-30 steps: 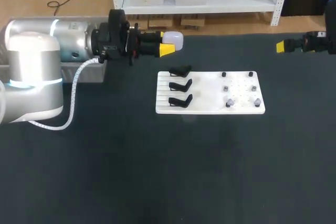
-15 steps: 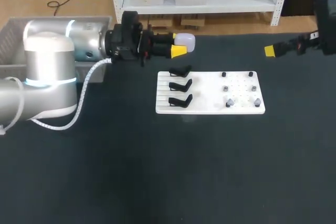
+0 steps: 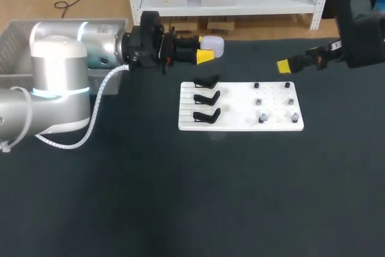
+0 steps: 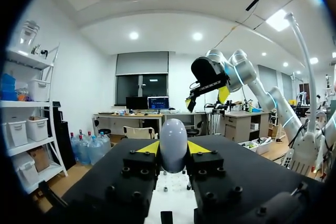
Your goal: Pick up each earbud case from the left stands, insert the matching earbuds, close the lid, and place the case in the box.
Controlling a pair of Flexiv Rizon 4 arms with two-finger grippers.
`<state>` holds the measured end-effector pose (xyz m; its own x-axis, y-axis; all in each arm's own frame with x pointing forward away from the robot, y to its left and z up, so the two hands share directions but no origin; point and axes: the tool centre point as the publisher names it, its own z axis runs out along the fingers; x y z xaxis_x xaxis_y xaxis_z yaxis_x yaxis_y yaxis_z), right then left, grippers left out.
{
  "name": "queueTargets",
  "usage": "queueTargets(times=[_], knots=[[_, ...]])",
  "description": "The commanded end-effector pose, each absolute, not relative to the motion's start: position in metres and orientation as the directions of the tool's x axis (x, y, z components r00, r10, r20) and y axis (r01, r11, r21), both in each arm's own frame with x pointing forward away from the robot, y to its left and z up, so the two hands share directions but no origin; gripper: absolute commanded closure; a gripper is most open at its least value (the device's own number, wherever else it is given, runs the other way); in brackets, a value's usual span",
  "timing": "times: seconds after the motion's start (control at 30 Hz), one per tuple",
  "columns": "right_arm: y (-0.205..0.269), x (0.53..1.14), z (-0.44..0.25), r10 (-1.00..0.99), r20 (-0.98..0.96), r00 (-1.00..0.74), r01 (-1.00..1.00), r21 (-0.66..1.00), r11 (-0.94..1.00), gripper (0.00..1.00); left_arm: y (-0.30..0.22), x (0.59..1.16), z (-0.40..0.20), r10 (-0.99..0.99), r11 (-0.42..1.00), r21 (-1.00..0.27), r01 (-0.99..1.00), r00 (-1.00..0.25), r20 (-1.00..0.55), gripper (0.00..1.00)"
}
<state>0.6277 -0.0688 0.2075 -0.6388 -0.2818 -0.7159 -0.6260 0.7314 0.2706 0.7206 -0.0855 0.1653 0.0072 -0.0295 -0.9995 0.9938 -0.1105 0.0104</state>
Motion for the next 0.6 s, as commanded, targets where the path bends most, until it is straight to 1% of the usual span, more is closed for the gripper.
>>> queueTargets(times=[0.03,0.4,0.6], knots=[[-0.049,0.637,0.209,-0.290,-0.711,-0.641,-0.643,0.290,0.709,0.00,-0.084,0.718,0.165,-0.031,-0.106,0.011,0.994,0.008,-1.000,1.00],[0.011,0.649,0.210,-0.363,-0.695,-0.621,-0.705,0.293,0.646,0.00,-0.084,0.718,0.165,-0.031,-0.106,0.011,0.994,0.008,-1.000,1.00],[0.029,0.659,0.203,-0.404,-0.674,-0.618,-0.723,0.285,0.629,0.00,-0.084,0.718,0.165,-0.031,-0.106,0.011,0.994,0.008,-1.000,1.00]])
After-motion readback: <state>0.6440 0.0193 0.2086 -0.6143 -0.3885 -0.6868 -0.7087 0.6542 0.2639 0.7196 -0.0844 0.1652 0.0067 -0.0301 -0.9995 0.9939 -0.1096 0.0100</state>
